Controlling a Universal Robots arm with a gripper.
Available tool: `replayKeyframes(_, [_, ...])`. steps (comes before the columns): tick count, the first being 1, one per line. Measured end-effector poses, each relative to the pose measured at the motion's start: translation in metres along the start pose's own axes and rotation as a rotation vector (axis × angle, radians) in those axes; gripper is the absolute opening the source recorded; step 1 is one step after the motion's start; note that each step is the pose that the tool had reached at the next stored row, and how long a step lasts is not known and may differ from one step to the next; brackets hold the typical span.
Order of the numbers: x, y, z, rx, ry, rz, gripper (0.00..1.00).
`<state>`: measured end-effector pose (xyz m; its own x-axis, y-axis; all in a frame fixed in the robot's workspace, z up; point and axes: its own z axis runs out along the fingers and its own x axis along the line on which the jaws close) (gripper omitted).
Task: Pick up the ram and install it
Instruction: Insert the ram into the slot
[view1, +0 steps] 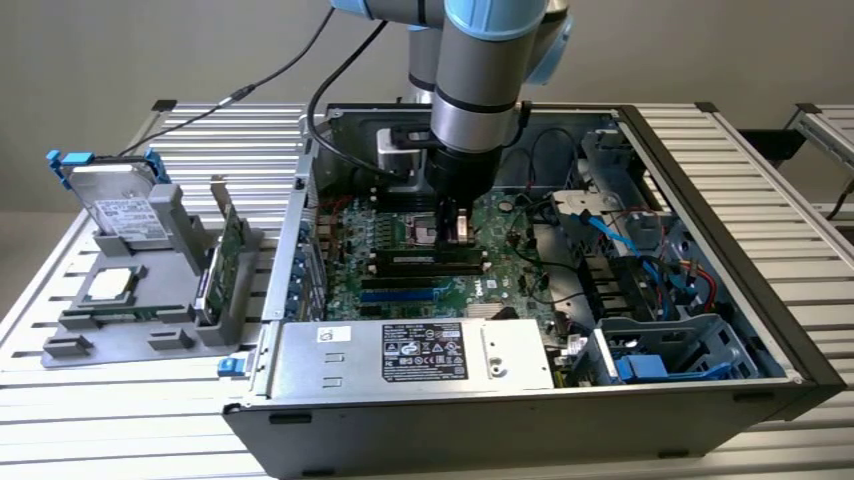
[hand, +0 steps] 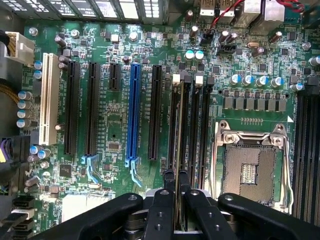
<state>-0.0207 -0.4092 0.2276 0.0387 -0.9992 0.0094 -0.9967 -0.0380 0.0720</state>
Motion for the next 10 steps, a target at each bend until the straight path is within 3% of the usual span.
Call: replayKeyframes(10, [0.0012,-0.001,0.0,-0.0034,0.0,-0.003,0.13])
